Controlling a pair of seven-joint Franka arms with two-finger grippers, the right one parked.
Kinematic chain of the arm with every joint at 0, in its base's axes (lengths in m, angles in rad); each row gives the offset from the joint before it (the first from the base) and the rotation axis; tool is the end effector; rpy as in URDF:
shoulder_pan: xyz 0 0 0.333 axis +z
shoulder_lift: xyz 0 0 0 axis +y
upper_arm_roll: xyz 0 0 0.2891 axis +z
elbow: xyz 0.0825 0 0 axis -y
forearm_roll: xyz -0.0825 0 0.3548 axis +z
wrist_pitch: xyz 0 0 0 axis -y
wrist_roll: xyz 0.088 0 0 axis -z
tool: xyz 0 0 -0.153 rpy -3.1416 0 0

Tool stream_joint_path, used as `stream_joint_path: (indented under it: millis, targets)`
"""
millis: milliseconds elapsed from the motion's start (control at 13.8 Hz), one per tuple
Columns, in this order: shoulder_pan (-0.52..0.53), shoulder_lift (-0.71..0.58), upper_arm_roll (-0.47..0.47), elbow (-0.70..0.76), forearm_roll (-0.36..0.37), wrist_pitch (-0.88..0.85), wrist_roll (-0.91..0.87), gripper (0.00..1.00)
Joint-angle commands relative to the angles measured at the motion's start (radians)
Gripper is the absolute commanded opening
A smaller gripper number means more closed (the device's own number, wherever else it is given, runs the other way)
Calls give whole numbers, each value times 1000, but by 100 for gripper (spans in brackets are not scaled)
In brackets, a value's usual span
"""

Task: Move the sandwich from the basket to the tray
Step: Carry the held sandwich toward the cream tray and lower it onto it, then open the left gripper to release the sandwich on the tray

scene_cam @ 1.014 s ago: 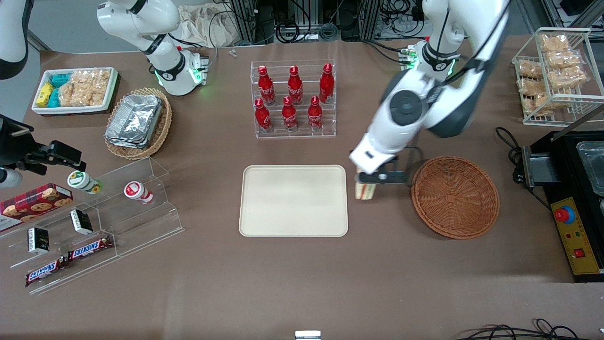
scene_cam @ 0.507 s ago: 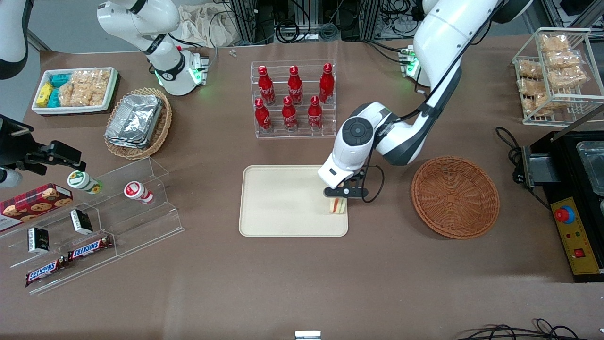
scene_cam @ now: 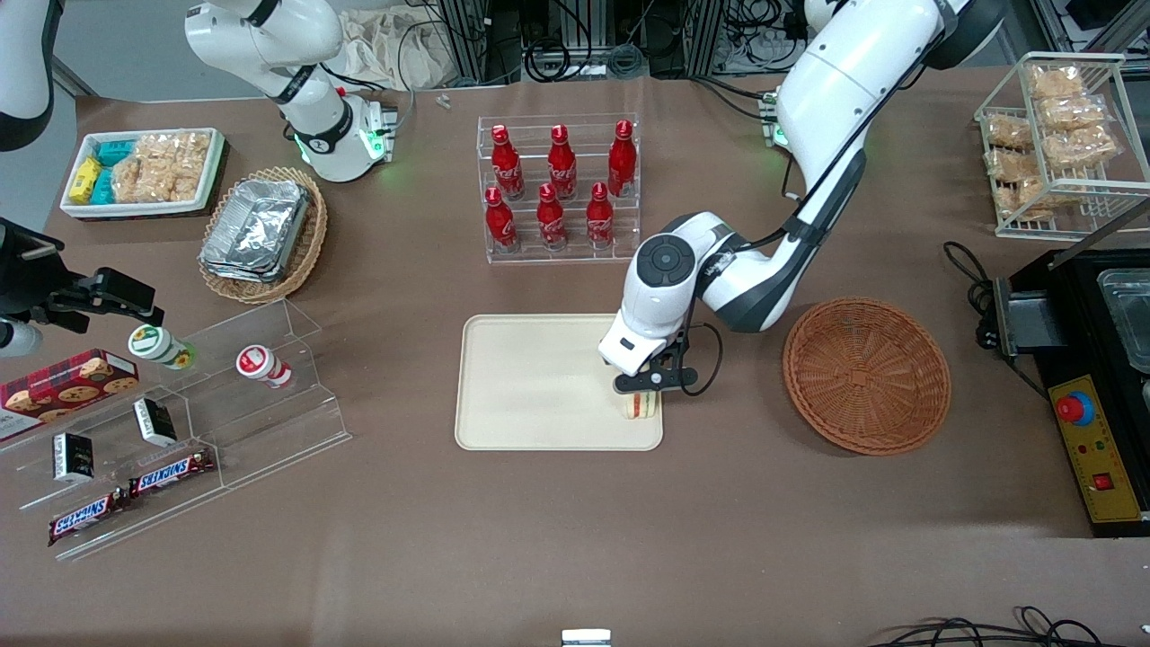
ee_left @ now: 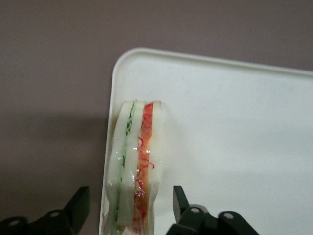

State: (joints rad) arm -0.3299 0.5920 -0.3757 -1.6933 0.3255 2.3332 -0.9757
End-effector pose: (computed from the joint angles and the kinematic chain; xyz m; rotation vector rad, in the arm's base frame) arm 0.5178 -0.3970 0.2304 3.0852 0.1915 0.1519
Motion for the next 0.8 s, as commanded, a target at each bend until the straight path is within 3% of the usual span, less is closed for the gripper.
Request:
stream_joint_path:
  millis: [0,217,362,725]
  targets:
    - [41,-121,3,26,-5,-136,-28,100]
    - [58,-130,4,118,-16,-282,20,100]
    - [58,-149,46,179,-113,-381,179,100]
    - [60,-285,272,230,-348,-590,530,100]
